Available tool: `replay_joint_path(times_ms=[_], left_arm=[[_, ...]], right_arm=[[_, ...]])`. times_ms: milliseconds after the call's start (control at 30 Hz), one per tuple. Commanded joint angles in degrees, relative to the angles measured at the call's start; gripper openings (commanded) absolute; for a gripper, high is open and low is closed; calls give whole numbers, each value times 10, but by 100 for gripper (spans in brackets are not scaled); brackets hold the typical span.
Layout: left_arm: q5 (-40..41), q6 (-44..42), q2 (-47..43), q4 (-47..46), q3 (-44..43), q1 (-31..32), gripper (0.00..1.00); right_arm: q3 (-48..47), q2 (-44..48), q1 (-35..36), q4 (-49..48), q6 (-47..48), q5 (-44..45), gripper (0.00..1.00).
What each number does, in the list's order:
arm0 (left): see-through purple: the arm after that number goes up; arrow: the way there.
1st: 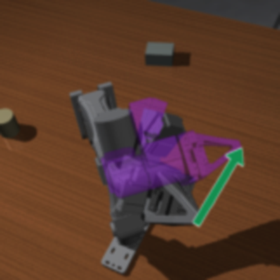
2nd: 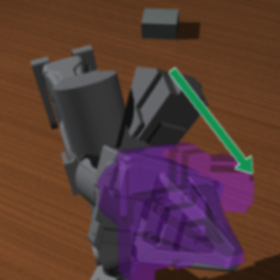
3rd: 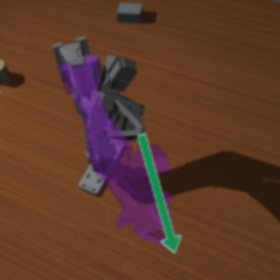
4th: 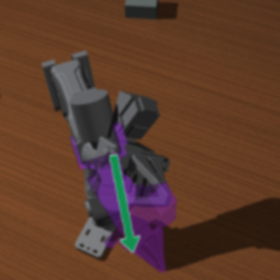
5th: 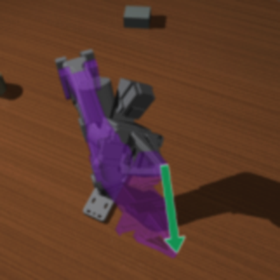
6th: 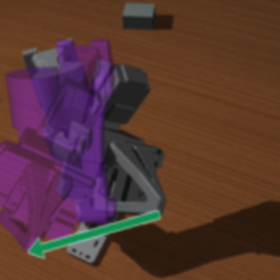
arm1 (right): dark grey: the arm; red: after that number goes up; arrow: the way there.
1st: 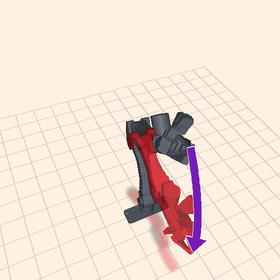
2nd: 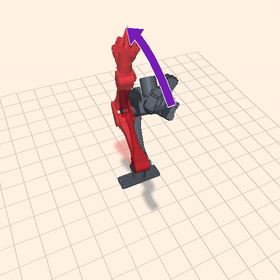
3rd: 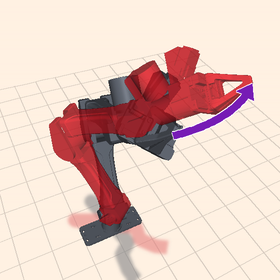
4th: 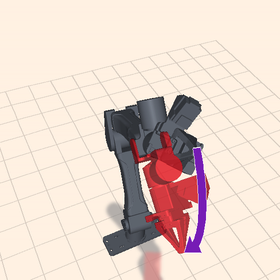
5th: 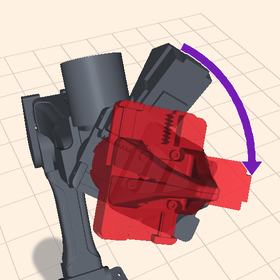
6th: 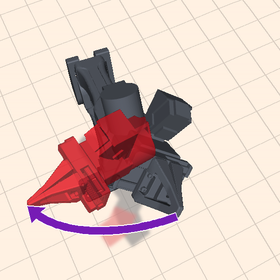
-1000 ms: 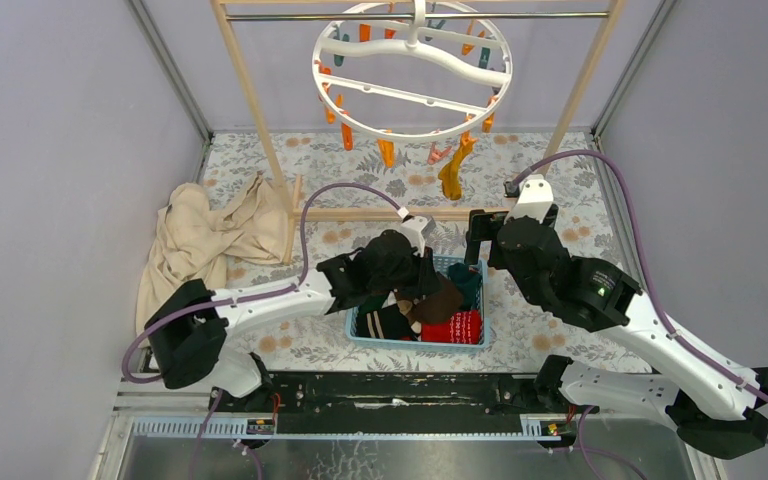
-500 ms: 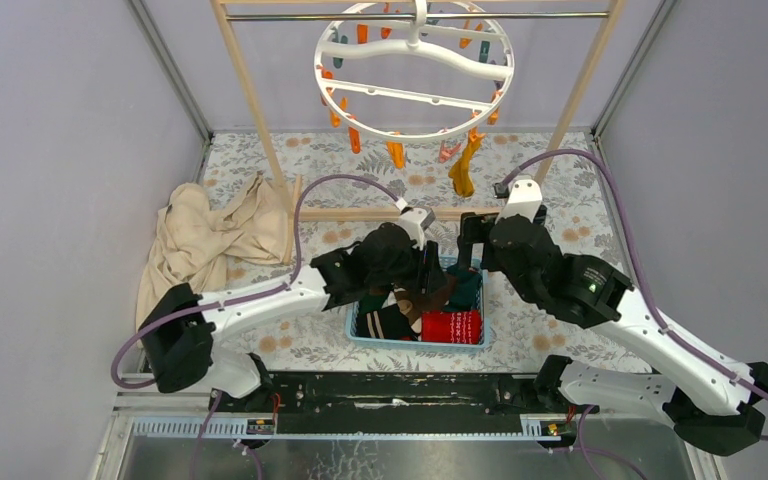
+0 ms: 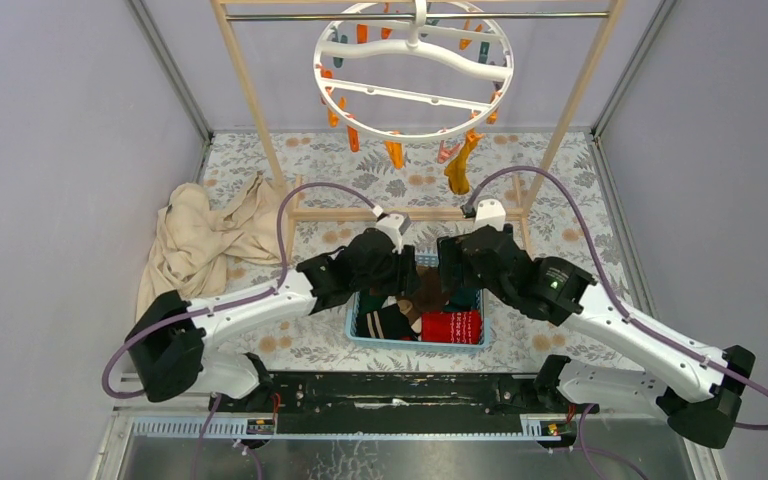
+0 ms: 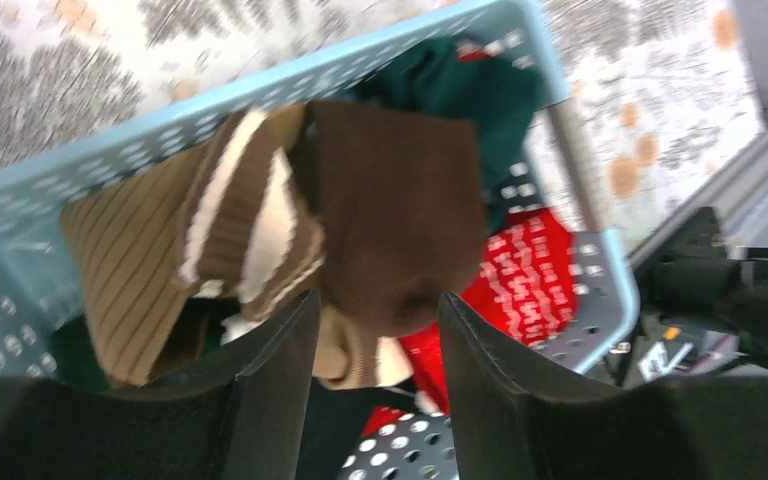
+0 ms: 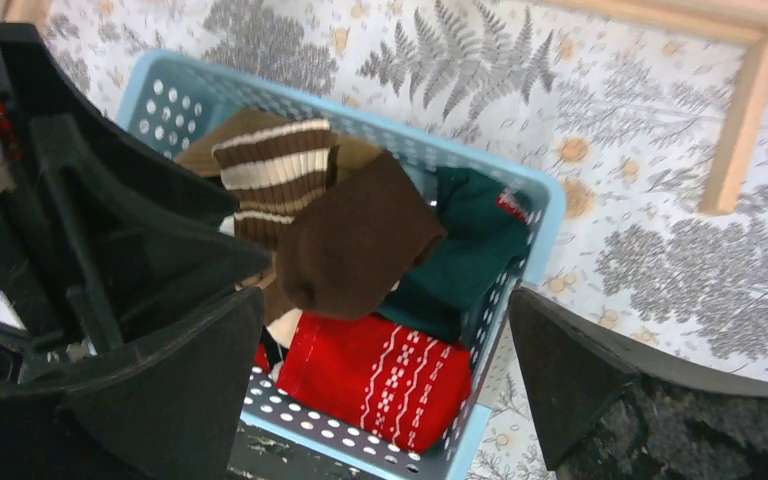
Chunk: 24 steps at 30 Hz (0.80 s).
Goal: Remove the socks clipped to the hanger
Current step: Place the sock in the bin.
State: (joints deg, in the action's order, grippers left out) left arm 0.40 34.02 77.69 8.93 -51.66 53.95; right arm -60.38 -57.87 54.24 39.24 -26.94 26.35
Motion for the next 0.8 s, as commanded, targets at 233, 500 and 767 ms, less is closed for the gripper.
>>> replay_joint_path(times_ms=[233, 500, 767], left_arm=[[5, 21, 53, -52, 60, -19, 49], [9, 39, 58, -50, 84, -19, 48], [17, 48, 70, -73, 109, -23, 47]], right_arm=[[101, -51, -3, -90, -61, -80, 81], [150, -117, -3, -92, -95, -82, 81], [187, -188, -43, -160, -87, -133, 87]])
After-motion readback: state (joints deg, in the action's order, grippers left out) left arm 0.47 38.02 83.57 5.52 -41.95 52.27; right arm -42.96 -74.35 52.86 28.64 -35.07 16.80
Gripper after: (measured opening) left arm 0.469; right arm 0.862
